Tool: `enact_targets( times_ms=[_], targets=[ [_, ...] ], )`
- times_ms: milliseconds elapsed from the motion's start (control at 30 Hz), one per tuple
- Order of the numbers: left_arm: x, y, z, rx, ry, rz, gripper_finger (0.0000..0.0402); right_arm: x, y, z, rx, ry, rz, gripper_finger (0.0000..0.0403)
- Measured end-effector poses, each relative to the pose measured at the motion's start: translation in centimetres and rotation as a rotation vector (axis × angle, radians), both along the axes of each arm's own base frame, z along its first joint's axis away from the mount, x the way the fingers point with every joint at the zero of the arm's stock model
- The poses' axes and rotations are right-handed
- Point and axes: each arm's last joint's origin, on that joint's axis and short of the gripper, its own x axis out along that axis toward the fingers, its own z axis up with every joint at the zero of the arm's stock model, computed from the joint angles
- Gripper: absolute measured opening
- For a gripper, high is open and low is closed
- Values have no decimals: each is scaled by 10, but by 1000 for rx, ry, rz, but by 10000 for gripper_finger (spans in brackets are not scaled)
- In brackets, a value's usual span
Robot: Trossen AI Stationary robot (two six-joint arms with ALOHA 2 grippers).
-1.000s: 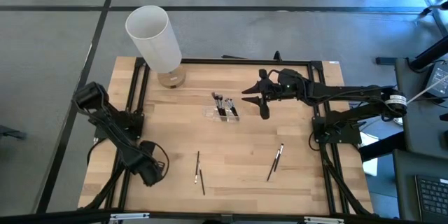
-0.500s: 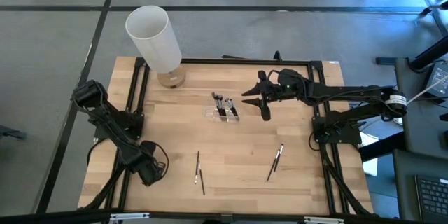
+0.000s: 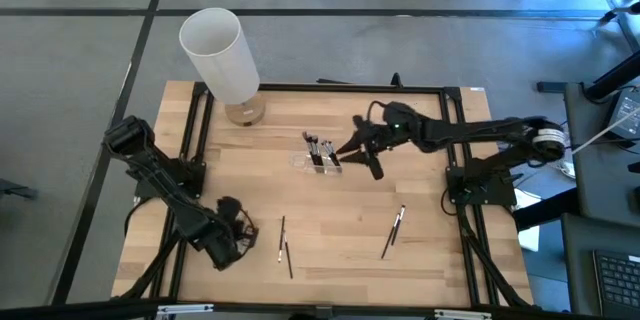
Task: Put items in baskets/containers
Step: Put the black eyeshadow brush into the transparent organizer
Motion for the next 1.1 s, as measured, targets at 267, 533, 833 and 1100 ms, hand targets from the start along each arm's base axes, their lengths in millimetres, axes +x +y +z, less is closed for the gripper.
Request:
enact_targets(
  times_ms=[267, 533, 833, 1100],
  targets=[
    [27, 3, 13, 229, -325, -83, 19, 30, 1, -31, 177, -7, 70, 126],
    [55, 14, 21, 387, -450, -163, 19, 44, 16, -42, 208, -53, 123, 178],
    [91, 26, 39, 499, -579, -286, 19, 53, 53, -51, 133, -65, 86, 229],
    [105, 37, 39, 560, -554, -372, 20, 55, 82, -40, 44, -200, 47, 217]
  ],
)
